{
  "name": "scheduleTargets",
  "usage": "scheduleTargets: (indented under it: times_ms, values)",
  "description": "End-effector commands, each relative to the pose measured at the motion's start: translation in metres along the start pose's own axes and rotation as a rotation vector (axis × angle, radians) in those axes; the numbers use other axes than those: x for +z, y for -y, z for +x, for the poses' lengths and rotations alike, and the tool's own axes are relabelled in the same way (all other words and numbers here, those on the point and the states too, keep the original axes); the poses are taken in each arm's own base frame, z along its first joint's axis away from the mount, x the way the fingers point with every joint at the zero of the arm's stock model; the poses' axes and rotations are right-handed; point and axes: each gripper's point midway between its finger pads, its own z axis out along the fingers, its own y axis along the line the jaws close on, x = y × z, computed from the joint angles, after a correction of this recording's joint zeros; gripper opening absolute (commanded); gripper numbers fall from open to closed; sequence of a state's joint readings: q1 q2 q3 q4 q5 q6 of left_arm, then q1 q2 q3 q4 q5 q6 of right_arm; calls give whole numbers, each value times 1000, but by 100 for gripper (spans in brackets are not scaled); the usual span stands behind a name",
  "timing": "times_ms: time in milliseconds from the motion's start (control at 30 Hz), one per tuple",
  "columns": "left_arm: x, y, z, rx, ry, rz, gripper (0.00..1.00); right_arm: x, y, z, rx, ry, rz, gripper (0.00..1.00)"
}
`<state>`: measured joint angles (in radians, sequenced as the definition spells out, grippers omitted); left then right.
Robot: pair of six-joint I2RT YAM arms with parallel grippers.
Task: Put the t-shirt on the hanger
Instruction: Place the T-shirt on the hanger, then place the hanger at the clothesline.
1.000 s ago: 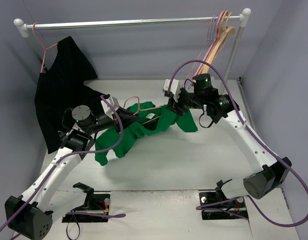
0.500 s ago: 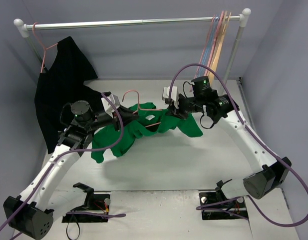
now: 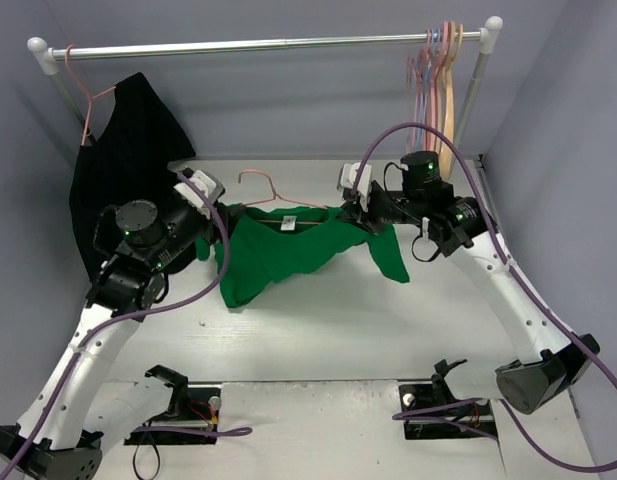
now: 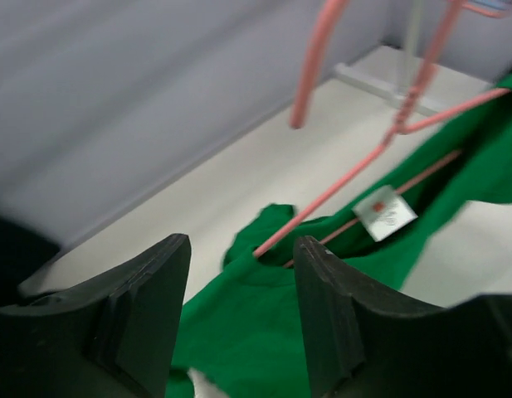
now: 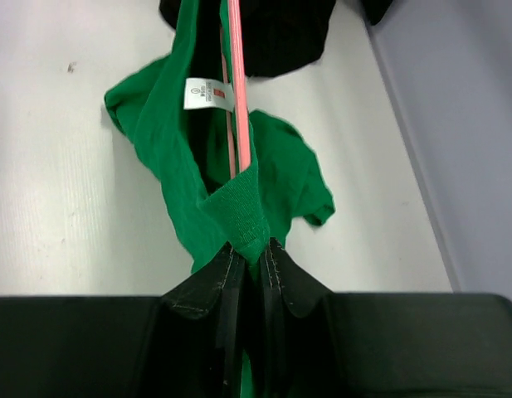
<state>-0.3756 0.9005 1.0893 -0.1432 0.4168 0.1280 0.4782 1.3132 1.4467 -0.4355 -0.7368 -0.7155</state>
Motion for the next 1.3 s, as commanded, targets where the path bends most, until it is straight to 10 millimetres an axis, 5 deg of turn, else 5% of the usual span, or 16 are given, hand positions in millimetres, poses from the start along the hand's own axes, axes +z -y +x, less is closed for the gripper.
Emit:
scheduleTargets:
  times_ms: [0,167,400,567,733,967,1267]
  values:
    - [-20,-53,-31,-1,36,-299,53,-21,23,-61,-88,192,123,0]
    - [-42,-81,-47,-105,31,-490,59,-48,52,-121,-68,347,266,0]
    - [-72,-110,-55,-191,-12,-714,60,-122,103,-231,-113,652,546,0]
    - [-79,-115,-58,-201,-23,-755,60,-160,122,-268,-113,763,678,0]
    - [-76,-113,-48,-213,-63,-748,60,-148,110,-270,-128,733,572,0]
    - [-73,-109,-38,-234,-94,-732,60,-113,73,-237,-130,618,359,0]
    - [-68,-105,-18,-280,-188,-731,61,-85,108,-201,28,506,447,0]
